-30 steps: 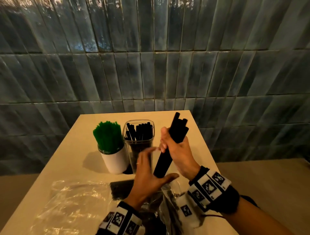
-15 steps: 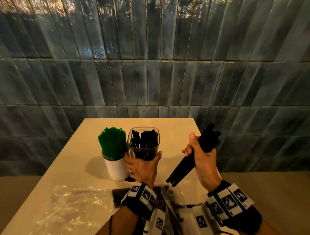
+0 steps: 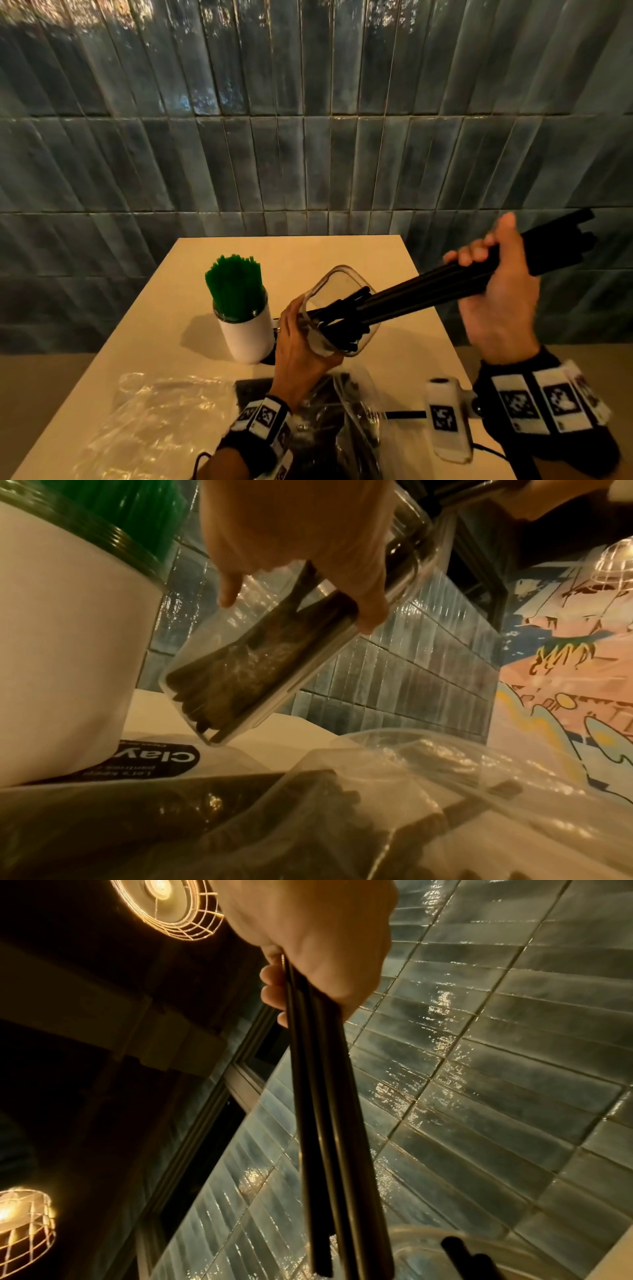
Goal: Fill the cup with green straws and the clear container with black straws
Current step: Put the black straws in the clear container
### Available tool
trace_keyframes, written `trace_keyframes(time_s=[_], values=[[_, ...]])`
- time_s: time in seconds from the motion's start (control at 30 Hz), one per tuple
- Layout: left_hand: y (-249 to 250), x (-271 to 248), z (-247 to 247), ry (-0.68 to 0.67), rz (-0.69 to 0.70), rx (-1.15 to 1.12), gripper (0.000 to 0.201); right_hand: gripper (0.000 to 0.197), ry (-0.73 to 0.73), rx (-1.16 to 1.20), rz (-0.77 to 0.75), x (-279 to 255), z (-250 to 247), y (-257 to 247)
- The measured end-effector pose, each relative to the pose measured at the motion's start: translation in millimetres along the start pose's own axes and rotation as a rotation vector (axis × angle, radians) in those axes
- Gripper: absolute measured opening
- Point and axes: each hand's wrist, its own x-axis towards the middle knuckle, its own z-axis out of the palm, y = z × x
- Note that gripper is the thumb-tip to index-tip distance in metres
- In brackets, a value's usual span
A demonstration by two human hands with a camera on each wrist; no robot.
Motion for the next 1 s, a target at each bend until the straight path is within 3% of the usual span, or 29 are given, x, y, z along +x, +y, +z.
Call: trace_keyframes(time_s=[0.13, 0.23, 0.33, 0.47, 0.57, 0.63, 0.7, 0.77, 0.83, 0.9, 1.0], values=[[-5, -3, -1, 0.034, -0.051, -0.025, 0.112, 0.027, 0.02, 0.032, -0.01, -5, 5, 3], [-8, -7, -1, -0.032, 0.071, 0.05, 0.113, 0.028, 0.021, 0.06, -0.017, -8, 10, 12], [-6, -8, -2, -0.004, 0.12, 0.072, 0.111, 0.026, -0.012, 0.024, -0.016, -15, 16, 25], [-1, -8, -5, 0.026, 0.112, 0.018, 0.112, 0.024, -0.079, -0.187, 0.0, -30, 14, 48], [2, -6, -6, 0.059, 0.111, 0.002, 0.113, 0.035, -0.209, -0.4, 0.105, -45, 3, 73], [5, -7, -5, 0.073, 0.118, -0.01, 0.113, 0.028, -0.306, -0.466, 0.159, -54, -4, 90], [4, -8, -4, 0.079, 0.129, -0.006, 0.11, 0.019, -0.442, -0.613, 0.091, -56, -9, 102], [2, -11, -4, 0.083, 0.113, -0.003, 0.108, 0.035, -0.512, -0.667, 0.008, -54, -12, 102], [2, -12, -4, 0.085, 0.076, -0.021, 0.109, 0.061, -0.441, -0.572, -0.086, -53, -10, 94], [1, -12, -4, 0.087, 0.067, -0.029, 0.11, 0.074, -0.352, -0.482, -0.213, -52, -4, 87], [1, -15, -3, 0.087, 0.072, -0.052, 0.11, 0.062, -0.384, -0.545, -0.406, -54, 0, 86]])
